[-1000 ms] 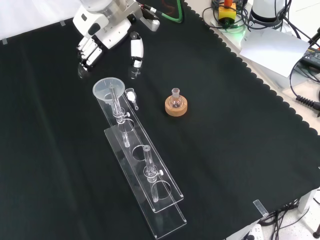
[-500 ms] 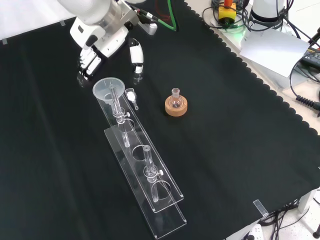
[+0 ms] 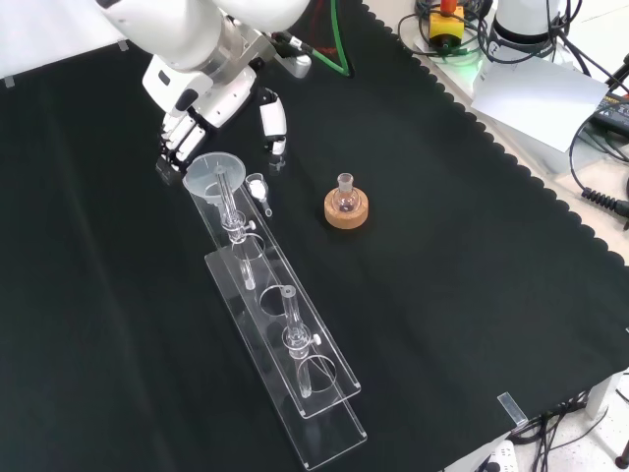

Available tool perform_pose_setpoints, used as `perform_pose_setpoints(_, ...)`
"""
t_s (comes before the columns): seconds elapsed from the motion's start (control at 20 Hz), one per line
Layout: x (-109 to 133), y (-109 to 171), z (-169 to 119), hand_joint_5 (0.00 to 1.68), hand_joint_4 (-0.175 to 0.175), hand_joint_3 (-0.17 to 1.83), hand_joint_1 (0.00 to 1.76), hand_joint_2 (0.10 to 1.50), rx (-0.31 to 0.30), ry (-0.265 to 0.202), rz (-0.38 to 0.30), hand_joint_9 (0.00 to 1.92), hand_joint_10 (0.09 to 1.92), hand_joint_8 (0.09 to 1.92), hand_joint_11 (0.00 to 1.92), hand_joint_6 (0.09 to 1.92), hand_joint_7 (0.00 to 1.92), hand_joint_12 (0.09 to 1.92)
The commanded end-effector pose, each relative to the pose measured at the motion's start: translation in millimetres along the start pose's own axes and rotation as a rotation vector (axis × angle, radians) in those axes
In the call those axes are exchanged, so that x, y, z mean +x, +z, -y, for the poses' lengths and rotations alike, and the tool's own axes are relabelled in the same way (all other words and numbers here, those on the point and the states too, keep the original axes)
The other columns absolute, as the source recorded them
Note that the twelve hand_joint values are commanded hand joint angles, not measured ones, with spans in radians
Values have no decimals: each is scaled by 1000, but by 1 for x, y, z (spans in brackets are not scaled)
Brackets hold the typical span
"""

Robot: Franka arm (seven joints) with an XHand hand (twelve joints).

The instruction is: Pick up the funnel from the transparent funnel stand.

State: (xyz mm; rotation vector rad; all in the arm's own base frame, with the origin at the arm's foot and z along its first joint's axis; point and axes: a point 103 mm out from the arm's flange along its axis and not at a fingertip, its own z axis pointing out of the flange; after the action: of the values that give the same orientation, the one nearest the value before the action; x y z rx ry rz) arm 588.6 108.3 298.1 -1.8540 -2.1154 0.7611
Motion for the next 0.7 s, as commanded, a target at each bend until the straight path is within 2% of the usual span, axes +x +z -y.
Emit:
perform_pose_setpoints(0.05,-1,3,-7,58,-47,402,602,641,21,4,30,104,933,411,330,87,0,1465)
perform_pose_setpoints(0.7,-8,9,-20,69,-47,411,608,637,19,8,49,124,938,448,325,87,0,1465)
